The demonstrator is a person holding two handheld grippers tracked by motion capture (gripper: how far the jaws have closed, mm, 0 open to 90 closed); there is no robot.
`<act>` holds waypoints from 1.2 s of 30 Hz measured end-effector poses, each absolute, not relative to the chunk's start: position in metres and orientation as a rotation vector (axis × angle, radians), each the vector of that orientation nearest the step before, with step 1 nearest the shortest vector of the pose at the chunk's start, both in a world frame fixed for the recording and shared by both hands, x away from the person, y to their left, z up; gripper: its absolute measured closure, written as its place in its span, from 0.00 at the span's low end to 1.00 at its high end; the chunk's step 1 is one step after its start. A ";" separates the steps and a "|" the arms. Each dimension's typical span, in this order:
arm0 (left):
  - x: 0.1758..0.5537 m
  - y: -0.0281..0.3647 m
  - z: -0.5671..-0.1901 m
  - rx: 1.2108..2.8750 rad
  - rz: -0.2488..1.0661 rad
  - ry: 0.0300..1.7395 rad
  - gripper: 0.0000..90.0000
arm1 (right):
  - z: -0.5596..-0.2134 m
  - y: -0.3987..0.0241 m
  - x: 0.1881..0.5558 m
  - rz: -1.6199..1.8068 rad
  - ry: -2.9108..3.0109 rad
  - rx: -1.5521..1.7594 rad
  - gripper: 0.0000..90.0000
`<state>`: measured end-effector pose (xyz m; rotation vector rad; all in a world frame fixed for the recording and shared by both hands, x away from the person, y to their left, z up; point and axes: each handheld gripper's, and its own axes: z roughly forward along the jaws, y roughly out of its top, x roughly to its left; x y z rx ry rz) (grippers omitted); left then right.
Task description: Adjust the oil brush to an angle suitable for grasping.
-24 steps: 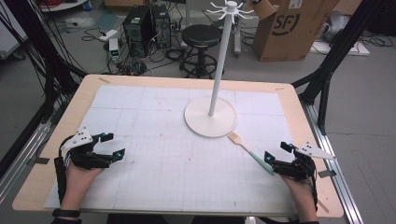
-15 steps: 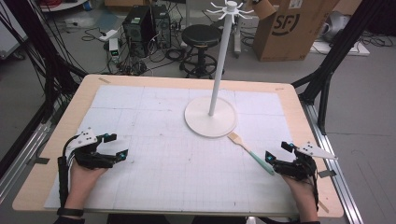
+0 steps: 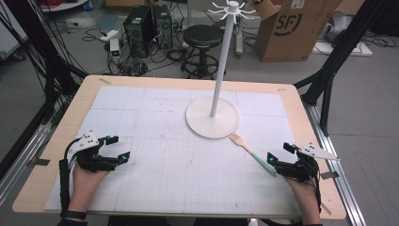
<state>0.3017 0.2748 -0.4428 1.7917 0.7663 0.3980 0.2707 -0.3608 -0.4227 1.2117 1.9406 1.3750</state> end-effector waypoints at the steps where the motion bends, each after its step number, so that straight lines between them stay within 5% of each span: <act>1: 0.302 0.275 -0.443 1.791 0.405 0.767 0.17 | -0.422 -0.360 0.271 1.378 1.942 1.215 0.17; 17: 0.301 0.273 -0.447 1.800 0.424 0.779 0.18 | -0.424 -0.353 0.284 1.346 1.984 1.197 0.19; 36: 0.301 0.271 -0.448 1.809 0.427 0.770 0.19 | -0.439 -0.331 0.310 1.216 2.212 1.140 0.55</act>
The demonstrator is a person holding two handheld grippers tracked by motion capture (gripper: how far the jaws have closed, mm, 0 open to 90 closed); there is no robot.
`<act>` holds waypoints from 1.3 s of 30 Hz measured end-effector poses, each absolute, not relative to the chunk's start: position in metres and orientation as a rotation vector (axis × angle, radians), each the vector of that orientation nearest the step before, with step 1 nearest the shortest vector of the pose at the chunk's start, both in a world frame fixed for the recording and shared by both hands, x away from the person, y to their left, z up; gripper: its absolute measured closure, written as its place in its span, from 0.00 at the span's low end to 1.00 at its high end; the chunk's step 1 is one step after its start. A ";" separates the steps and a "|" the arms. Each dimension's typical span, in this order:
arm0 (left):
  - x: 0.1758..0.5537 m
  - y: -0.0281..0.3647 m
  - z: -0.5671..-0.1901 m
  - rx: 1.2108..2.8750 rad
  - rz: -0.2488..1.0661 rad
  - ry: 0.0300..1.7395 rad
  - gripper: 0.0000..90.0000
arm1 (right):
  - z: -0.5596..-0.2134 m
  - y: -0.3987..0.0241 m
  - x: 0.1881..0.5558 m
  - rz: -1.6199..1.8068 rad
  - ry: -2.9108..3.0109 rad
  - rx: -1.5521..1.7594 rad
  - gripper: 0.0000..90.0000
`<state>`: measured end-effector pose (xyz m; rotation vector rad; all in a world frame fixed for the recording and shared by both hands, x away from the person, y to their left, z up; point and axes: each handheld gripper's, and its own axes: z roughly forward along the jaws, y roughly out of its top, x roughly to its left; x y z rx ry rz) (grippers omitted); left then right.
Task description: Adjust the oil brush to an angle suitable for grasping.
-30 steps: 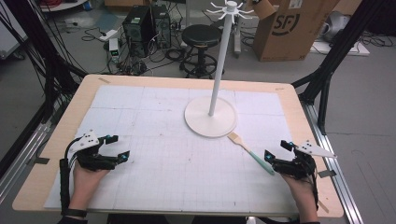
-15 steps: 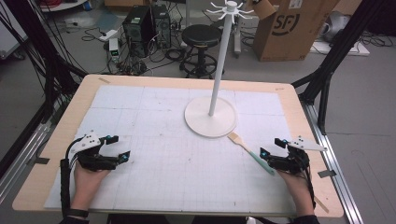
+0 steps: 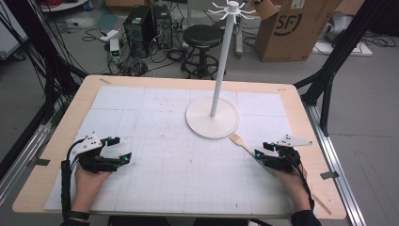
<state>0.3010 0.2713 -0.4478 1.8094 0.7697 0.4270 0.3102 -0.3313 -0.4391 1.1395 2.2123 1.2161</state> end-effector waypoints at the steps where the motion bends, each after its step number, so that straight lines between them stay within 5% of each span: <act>1: 0.301 0.271 -0.448 1.809 0.427 0.770 0.19 | -0.440 -0.330 0.311 1.212 2.218 1.137 0.56; 15: 0.301 0.271 -0.448 1.817 0.433 0.764 0.19 | -0.446 -0.303 0.328 1.037 2.348 1.118 0.72; 23: 0.300 0.270 -0.448 1.822 0.438 0.760 0.19 | -0.446 -0.304 0.329 1.069 2.365 1.131 0.90; 39: 0.300 0.269 -0.448 1.825 0.441 0.760 0.20 | -0.427 -0.298 0.319 1.188 2.393 1.053 0.91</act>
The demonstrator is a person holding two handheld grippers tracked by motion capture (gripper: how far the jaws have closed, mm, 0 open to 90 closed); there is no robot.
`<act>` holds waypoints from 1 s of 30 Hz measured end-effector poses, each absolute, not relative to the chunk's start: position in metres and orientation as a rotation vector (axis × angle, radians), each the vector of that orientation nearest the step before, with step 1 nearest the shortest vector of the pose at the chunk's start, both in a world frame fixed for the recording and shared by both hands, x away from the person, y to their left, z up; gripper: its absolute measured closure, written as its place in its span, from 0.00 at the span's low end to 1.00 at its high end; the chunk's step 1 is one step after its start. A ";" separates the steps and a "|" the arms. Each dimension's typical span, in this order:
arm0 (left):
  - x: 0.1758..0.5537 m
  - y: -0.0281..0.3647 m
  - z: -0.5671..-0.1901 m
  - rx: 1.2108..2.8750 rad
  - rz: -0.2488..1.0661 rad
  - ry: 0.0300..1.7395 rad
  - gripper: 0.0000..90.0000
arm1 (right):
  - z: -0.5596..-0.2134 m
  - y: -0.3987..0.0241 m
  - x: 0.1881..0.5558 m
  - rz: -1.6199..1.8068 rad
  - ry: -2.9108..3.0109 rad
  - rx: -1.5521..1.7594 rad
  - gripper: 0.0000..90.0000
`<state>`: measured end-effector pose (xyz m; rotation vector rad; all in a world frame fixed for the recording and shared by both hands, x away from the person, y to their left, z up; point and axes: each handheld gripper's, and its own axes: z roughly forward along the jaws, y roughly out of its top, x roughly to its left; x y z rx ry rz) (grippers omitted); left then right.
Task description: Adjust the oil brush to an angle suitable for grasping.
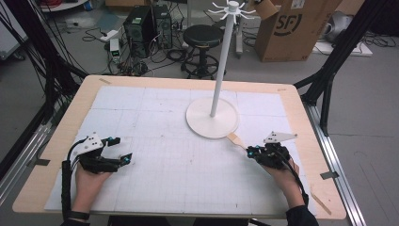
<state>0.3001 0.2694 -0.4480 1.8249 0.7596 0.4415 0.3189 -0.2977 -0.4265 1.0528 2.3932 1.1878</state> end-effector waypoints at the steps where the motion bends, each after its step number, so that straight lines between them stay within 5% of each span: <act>1: 0.300 0.269 -0.448 1.825 0.440 0.760 0.20 | -0.423 -0.293 0.319 1.200 2.401 1.034 0.91; 30: 0.300 0.269 -0.448 1.830 0.442 0.748 0.20 | -0.420 -0.096 0.366 1.274 2.768 0.398 0.91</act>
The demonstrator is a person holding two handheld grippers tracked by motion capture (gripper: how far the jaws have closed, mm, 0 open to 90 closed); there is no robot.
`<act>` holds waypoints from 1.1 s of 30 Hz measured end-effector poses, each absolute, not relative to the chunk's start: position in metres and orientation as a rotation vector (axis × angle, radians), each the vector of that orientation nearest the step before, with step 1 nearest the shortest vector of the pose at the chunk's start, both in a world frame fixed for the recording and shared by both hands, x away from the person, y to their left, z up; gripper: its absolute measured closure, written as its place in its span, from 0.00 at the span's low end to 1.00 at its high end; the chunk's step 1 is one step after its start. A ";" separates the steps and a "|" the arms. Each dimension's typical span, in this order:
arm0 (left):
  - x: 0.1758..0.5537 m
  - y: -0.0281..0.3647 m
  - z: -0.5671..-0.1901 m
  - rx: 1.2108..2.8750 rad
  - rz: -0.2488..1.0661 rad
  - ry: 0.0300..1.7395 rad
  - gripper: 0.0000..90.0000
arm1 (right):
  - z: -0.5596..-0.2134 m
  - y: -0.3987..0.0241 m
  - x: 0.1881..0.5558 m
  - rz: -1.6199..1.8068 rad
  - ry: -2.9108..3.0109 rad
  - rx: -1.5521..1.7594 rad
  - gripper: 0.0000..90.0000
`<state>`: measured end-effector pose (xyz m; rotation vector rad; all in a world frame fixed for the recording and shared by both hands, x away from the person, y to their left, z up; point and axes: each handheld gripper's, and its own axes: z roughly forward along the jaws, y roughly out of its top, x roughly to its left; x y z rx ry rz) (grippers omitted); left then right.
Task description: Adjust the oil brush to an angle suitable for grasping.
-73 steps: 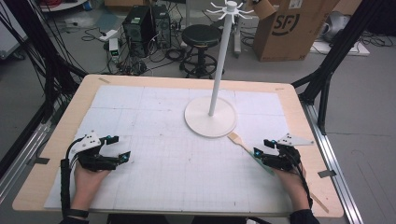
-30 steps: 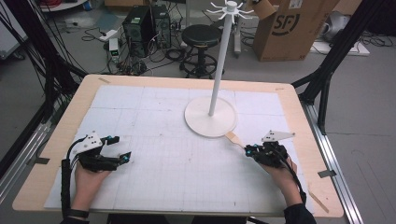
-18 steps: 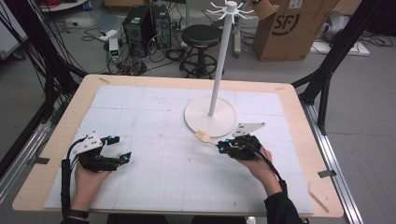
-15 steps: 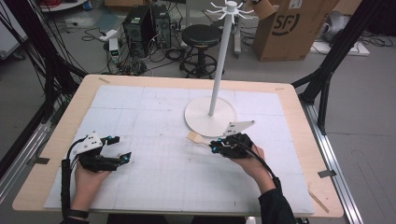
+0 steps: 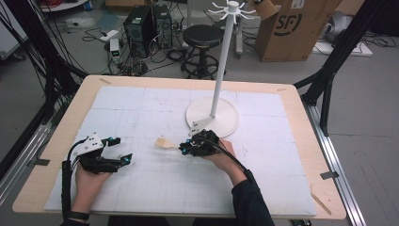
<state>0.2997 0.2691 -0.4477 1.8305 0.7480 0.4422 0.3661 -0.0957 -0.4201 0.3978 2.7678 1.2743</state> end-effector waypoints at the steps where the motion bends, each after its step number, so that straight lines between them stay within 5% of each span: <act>1: 0.300 0.269 -0.448 1.831 0.442 0.747 0.20 | -0.421 -0.091 0.367 1.266 2.783 0.382 0.91; 22: 0.299 0.268 -0.448 1.834 0.443 0.741 0.20 | -0.442 -0.037 0.366 1.190 2.861 0.207 0.89; 33: 0.299 0.268 -0.448 1.838 0.444 0.738 0.20 | -0.401 -0.094 0.359 1.355 2.671 0.425 0.53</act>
